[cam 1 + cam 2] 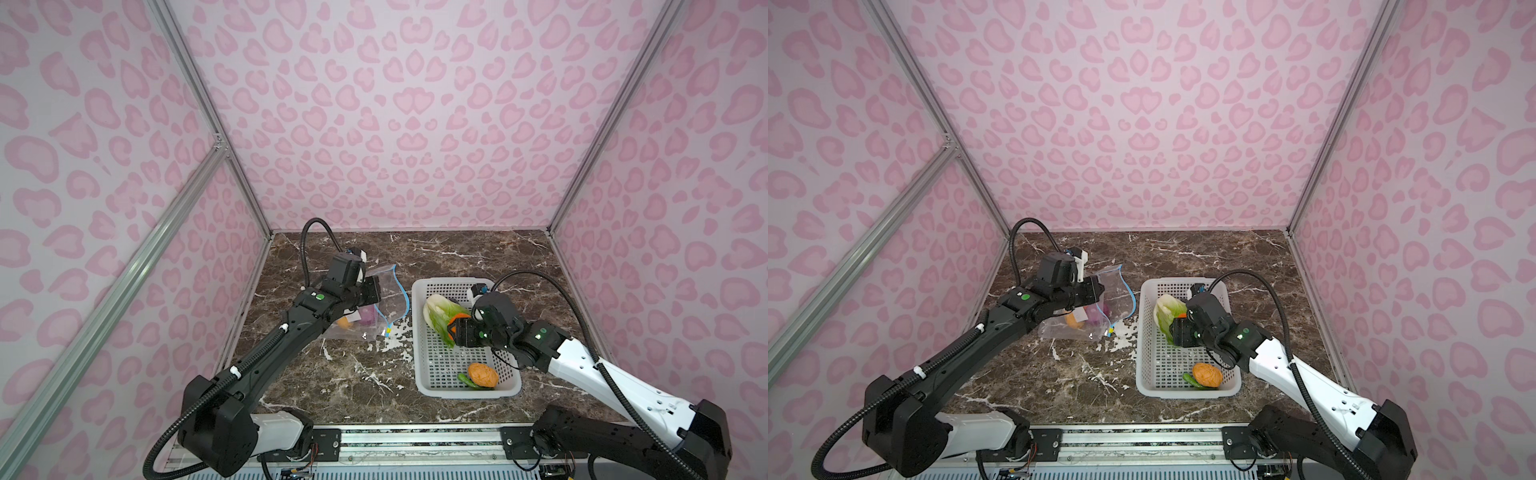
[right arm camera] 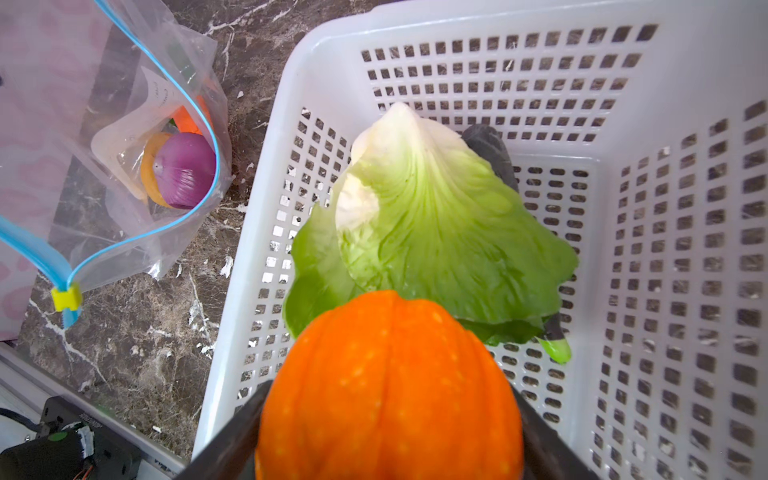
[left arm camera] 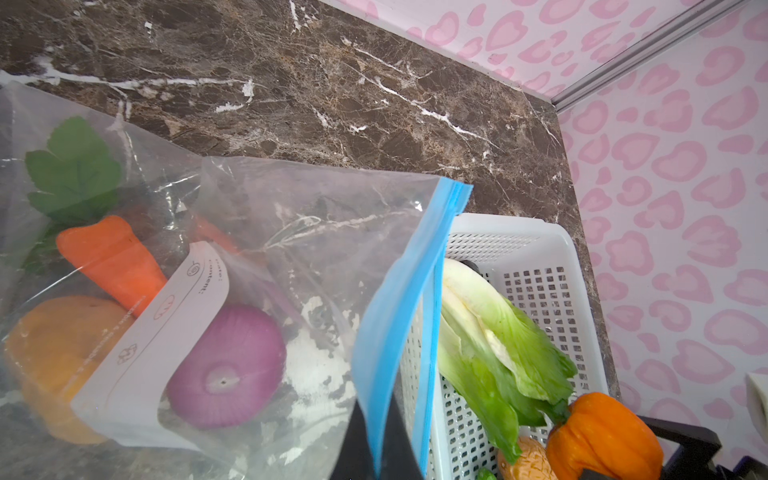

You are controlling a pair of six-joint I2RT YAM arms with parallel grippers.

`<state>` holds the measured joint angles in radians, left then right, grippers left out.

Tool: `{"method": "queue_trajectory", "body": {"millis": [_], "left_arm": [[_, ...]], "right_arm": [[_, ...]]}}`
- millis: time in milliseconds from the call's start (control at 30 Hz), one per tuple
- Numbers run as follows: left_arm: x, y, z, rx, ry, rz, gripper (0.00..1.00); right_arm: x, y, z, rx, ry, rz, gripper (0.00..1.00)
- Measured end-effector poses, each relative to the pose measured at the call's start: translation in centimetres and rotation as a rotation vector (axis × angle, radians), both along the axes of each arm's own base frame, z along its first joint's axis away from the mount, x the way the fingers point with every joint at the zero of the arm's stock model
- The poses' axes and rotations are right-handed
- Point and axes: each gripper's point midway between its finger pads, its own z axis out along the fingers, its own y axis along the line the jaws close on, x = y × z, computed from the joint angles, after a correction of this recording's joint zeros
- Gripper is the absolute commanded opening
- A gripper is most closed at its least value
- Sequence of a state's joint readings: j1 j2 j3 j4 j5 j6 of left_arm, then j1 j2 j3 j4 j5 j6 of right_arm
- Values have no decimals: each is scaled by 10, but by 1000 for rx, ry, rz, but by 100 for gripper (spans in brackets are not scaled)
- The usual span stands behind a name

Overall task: Place the food in the zip-top bag and seal the zipper
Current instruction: 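Lift the orange pumpkin out of the basket with the right gripper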

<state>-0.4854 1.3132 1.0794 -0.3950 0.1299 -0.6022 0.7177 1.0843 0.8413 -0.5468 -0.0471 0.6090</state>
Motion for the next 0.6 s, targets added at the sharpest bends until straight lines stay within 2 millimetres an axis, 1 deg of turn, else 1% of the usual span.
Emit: {"method": "queue_trajectory", "body": {"millis": [100, 200, 367, 500, 600], "left_arm": [[0, 0, 0, 0, 0, 0, 2], [0, 0, 0, 0, 0, 0, 2], [0, 0, 0, -1, 0, -1, 2], [0, 0, 0, -1, 0, -1, 2], [0, 0, 0, -1, 0, -1, 2]], "right_arm": [[0, 4, 1, 12, 5, 10, 70], [6, 6, 13, 24, -20, 12, 70], [27, 16, 42, 81, -110, 7, 70], [41, 25, 54, 99, -151, 15, 70], [48, 32, 55, 96, -164, 26, 70]]}}
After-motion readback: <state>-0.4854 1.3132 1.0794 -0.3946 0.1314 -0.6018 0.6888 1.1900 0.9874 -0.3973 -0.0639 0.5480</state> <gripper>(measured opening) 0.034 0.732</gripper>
